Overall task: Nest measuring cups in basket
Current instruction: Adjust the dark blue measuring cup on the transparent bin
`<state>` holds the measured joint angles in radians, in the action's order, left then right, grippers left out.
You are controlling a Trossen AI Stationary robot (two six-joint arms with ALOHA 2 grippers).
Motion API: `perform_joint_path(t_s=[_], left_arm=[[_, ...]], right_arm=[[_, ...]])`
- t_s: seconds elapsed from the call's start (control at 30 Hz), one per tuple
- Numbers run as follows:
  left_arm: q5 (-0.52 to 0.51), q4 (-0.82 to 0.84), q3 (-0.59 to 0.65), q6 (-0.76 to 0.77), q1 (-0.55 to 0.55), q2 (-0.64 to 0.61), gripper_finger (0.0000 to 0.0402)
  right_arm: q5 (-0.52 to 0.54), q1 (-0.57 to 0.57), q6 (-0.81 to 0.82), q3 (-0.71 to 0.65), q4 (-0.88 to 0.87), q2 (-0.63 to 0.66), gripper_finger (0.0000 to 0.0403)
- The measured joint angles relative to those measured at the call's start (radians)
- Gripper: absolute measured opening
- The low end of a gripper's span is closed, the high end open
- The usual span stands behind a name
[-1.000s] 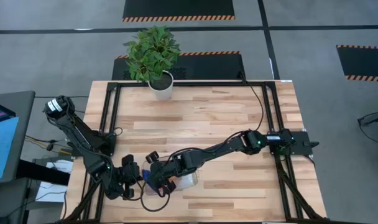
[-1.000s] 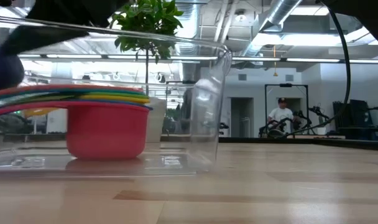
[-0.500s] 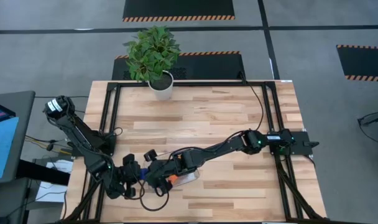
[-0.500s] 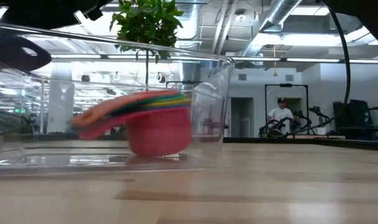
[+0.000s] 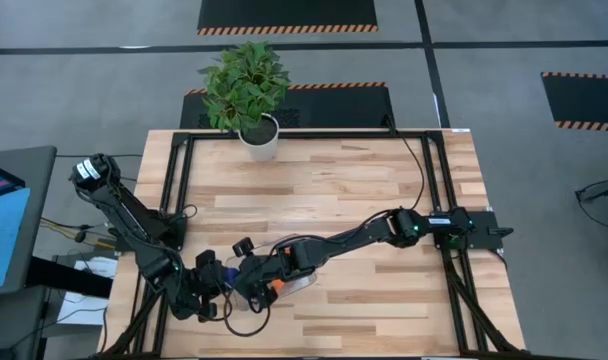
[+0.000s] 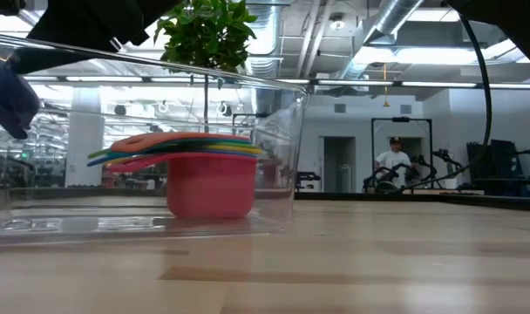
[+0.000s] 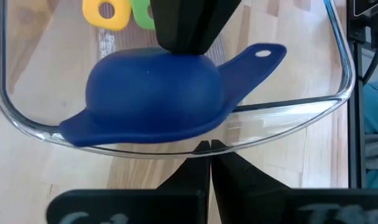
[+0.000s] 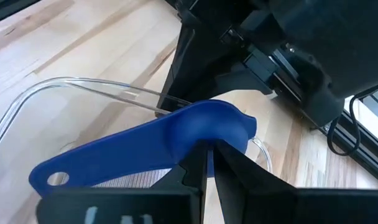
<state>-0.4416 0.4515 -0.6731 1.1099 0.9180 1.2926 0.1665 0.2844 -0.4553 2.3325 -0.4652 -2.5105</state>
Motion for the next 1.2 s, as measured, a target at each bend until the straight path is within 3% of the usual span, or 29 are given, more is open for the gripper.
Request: perform_joint_path(t_s=[0.4, 0.73, 0.83, 1.03, 1.2], left_arm=[[-0.009, 0.002, 0.000, -0.001, 0.000, 0.000, 0.0000], [0.149, 0.027, -0.025, 0.053, 0.001, -0.001, 0.0000], [0.149, 0.103, -0.086, 0.042, 0.003, -0.001, 0.0000], [0.139, 0.414, -0.257, 0.071, 0.037, -0.001, 0.0000], [0.010, 0.583, -0.308, 0.091, 0.093, 0.000, 0.0000]], right_arm=[[-0.001, 0.002, -0.016, 0.000, 0.062, 0.000, 0.0055], [-0.002, 0.001, -0.016, 0.000, 0.064, 0.000, 0.0055], [-0.003, 0.001, -0.016, 0.000, 0.064, 0.000, 0.0055], [-0.004, 0.001, -0.016, 0.002, 0.064, 0.001, 0.0055], [-0.004, 0.001, -0.016, 0.002, 0.064, 0.001, 0.0055]])
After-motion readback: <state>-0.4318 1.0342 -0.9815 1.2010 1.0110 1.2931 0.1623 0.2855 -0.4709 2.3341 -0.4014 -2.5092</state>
